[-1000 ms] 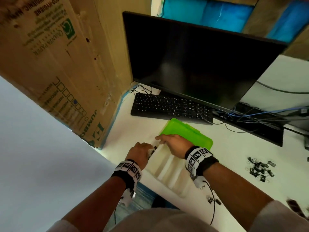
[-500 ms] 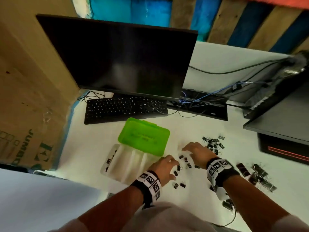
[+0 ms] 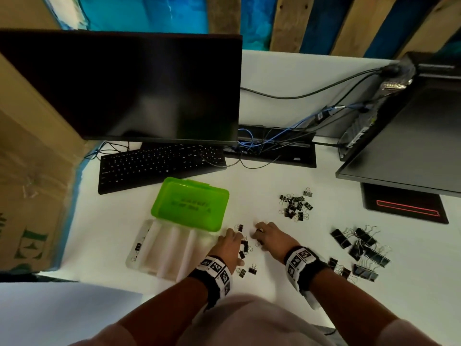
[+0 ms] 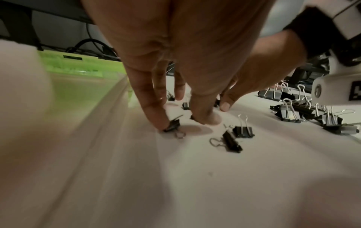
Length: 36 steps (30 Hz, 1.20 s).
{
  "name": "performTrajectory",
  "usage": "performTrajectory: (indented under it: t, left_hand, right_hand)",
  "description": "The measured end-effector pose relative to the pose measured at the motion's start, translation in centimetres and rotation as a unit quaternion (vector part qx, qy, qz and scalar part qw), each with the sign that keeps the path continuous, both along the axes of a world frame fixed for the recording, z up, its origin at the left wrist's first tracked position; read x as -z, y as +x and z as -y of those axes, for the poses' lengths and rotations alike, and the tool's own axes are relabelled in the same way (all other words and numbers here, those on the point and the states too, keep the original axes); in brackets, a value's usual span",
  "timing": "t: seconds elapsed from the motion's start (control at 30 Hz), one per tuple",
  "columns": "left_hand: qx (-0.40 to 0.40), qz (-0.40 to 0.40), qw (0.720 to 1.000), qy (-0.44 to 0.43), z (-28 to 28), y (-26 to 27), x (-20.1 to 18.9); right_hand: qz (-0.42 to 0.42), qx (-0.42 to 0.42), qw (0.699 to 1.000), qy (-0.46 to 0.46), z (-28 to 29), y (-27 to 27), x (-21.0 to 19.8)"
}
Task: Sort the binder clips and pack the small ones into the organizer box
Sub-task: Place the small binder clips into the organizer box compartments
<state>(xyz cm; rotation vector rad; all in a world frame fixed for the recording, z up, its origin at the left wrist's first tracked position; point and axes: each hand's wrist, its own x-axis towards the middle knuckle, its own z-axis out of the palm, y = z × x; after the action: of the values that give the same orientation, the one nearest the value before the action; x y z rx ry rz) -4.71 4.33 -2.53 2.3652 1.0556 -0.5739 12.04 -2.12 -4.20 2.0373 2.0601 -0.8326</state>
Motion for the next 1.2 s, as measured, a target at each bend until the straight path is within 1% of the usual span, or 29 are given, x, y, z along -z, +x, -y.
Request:
performTrajectory:
  t: [0.07, 0.13, 0.17, 0.23, 0.3, 0.33, 0.4, 0.53, 0.63, 0.67, 0.7, 0.73, 0.77, 0.8, 0.87, 0.9, 0.93, 1.0, 1.03, 1.2]
  left_hand:
    - [-0.002, 0.032, 0.999, 0.028, 0.5, -0.2, -0.3]
    - [0.034, 0.042, 0.997, 0.055, 0.9, -0.4, -0.6]
    - [0.056, 0.038, 0.996, 0.056, 1.1, -0.4, -0.6]
    - [0.099, 0.014, 0.994, 0.051, 1.1, -0.3, -0.6]
    - [0.12, -0.005, 0.992, 0.049, 0.9, -0.2, -0.4]
    - [0.12, -0.009, 0.992, 0.046, 0.9, -0.1, -0.3]
    - [0.106, -0.011, 0.993, 0.04, 0.7, 0.2, 0.0]
    - [0.084, -0.014, 0.996, 0.028, 0.2, 0.6, 0.4]
    - [0.053, 0.031, 0.998, -0.009, -0.1, 0.6, 1.2]
    - [0.031, 0.05, 0.998, -0.035, -0.1, 0.6, 1.6]
    - [-0.011, 0.078, 0.994, -0.074, 0.0, 0.6, 1.6]
    - [-0.056, 0.117, 0.987, -0.096, 0.0, 0.5, 2.0]
    - [-0.096, 0.142, 0.982, -0.084, 0.0, 0.5, 2.2]
    - [-0.111, 0.154, 0.979, -0.081, -0.3, 0.5, 2.5]
    - [-0.125, 0.161, 0.972, -0.119, -0.3, 0.9, 2.1]
    - [-0.115, 0.154, 0.972, -0.133, -0.3, 1.1, 1.8]
    - [-0.094, 0.146, 0.977, -0.127, -0.3, 1.2, 1.8]
    - [-0.072, 0.136, 0.982, -0.107, -0.5, 1.1, 2.1]
    - [-0.07, 0.135, 0.983, -0.101, -0.5, 1.0, 2.1]
    - [-0.071, 0.146, 0.982, -0.094, -0.6, 0.9, 1.6]
  right_hand:
    - [-0.007, -0.014, 1.0, 0.02, 0.2, 0.8, 0.2]
    - [-0.029, -0.006, 0.999, 0.029, 0.5, 1.5, 0.1]
    - [-0.043, 0.007, 0.999, 0.032, 0.7, 1.9, 0.0]
    - [-0.056, 0.016, 0.998, 0.008, 1.4, 2.6, -0.1]
    - [-0.043, -0.013, 0.999, -0.025, 1.9, 3.1, 0.1]
    - [-0.035, -0.037, 0.998, -0.026, 2.1, 3.2, 0.3]
    - [-0.027, -0.069, 0.997, -0.003, 2.2, 3.3, 0.8]
    - [-0.022, -0.076, 0.996, 0.027, 2.4, 3.3, 1.0]
    - [-0.014, -0.057, 0.998, 0.017, 2.7, 2.8, 0.5]
    - [-0.011, -0.042, 0.999, 0.011, 2.8, 2.7, 0.3]
    - [-0.012, -0.026, 1.0, 0.007, 3.0, 2.5, 0.1]
    - [-0.018, -0.01, 1.0, 0.006, 3.1, 2.4, -0.1]
    - [-0.027, 0.005, 1.0, 0.004, 3.4, 2.3, -0.2]
    - [-0.036, 0.015, 0.999, -0.006, 3.6, 2.1, -0.4]
    - [-0.043, 0.009, 0.998, -0.038, 4.0, 1.7, -1.0]
    - [-0.035, -0.009, 0.998, -0.053, 4.1, 1.4, -1.3]
    - [-0.019, -0.033, 0.997, -0.061, 4.2, 0.9, -1.6]
    - [0.015, -0.079, 0.995, -0.052, 4.3, -0.1, -1.8]
    - [0.022, -0.086, 0.995, -0.042, 4.3, -0.4, -1.8]
    - [0.025, -0.087, 0.996, -0.013, 4.9, -0.4, -0.8]
